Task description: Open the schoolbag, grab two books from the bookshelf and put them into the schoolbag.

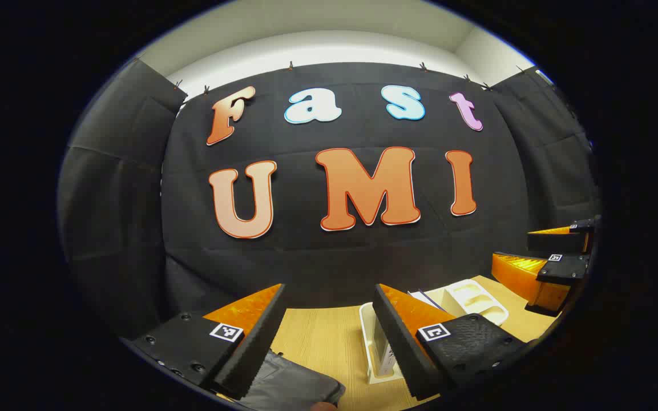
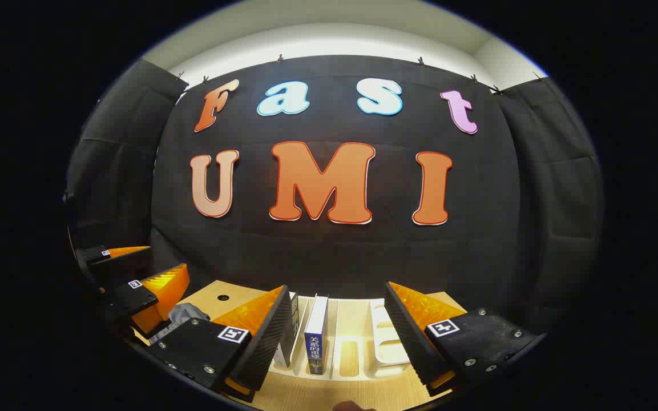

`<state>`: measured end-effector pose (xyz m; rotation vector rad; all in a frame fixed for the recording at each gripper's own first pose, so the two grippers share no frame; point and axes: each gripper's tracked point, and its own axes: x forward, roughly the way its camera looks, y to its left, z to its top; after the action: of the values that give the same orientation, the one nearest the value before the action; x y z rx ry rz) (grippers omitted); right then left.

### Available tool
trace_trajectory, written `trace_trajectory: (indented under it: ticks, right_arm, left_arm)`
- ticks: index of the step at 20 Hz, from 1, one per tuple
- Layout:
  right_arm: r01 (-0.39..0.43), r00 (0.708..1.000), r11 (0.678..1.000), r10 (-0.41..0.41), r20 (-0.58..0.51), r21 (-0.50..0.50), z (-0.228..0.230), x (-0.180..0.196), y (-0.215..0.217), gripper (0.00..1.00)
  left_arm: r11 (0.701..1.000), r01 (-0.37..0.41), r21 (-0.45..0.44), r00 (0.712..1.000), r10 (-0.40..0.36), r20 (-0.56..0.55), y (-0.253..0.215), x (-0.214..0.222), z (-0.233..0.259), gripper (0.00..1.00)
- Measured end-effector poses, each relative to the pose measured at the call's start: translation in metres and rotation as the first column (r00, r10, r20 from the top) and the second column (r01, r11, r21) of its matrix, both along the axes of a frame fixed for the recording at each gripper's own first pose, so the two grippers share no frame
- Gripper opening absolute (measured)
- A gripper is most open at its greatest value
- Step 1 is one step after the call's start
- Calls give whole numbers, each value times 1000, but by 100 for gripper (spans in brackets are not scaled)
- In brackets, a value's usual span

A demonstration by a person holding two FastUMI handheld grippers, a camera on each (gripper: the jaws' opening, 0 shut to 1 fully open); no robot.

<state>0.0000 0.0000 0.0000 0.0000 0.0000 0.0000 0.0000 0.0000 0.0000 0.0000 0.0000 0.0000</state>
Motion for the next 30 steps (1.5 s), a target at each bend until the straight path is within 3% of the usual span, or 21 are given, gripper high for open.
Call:
trace_trajectory:
  ticks: [30]
  right_arm:
    - [0, 1000, 1000, 0, -15, -12, -10, 1, 0, 97]
  left_arm:
    - [998, -28, 48, 999, 27, 21, 10, 2, 2, 95]
